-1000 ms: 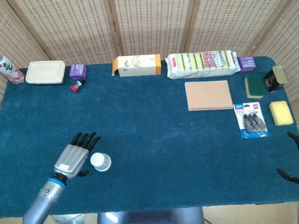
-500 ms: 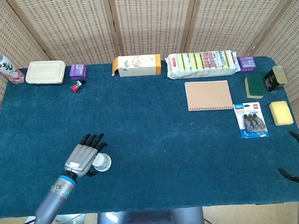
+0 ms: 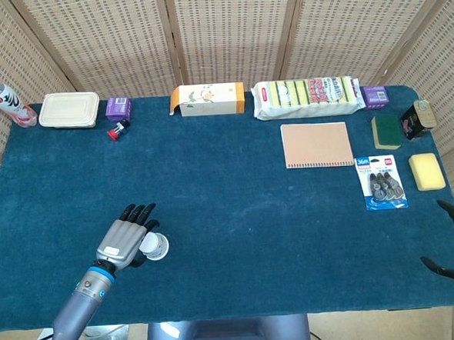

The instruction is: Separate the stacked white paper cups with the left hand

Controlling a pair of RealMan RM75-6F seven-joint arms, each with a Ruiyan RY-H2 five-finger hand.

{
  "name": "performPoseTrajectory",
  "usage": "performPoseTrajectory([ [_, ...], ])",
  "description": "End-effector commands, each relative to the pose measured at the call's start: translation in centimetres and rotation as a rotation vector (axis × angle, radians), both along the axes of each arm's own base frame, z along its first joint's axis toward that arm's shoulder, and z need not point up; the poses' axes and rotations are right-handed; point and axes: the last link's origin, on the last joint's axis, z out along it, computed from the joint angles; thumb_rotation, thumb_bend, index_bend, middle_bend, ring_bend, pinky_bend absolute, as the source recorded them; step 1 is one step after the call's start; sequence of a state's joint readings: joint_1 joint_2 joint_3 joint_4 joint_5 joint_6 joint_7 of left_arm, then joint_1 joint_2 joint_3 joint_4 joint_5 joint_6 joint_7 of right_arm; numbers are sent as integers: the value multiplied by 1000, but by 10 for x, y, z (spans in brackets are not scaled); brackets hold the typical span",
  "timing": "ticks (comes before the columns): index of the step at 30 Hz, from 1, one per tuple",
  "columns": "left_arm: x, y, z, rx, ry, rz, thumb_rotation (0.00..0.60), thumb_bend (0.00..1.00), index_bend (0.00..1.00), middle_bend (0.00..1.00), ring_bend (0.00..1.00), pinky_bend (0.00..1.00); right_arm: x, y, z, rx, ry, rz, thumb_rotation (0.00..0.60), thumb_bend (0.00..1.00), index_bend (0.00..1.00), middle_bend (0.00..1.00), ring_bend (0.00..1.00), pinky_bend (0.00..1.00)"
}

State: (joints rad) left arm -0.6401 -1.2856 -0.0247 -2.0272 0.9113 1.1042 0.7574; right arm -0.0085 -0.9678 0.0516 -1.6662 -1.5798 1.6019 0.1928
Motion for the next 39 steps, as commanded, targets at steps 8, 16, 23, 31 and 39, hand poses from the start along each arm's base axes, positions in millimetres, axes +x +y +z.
performPoseTrajectory([
  [8,0,0,-1,1,-4,3,600,232,336,0,0,0,0,0,0,-2,0,0,600,146,96,0,0,0],
  [16,0,0,0,8,-3,1,600,233,354,0,0,0,0,0,0,0,0,1,600,147,95,0,0,0],
  [23,6,-3,14,26,-21,0,600,234,362,0,0,0,0,0,-1,-2,1,2,600,146,95,0,0,0],
  [31,15,-7,35,51,-42,-19,600,233,363,0,0,0,0,0,-1,0,1,2,600,147,95,0,0,0],
  [39,34,-20,79,103,-131,-51,600,234,363,0,0,0,1,0,-5,9,15,0,600,146,95,0,0,0],
])
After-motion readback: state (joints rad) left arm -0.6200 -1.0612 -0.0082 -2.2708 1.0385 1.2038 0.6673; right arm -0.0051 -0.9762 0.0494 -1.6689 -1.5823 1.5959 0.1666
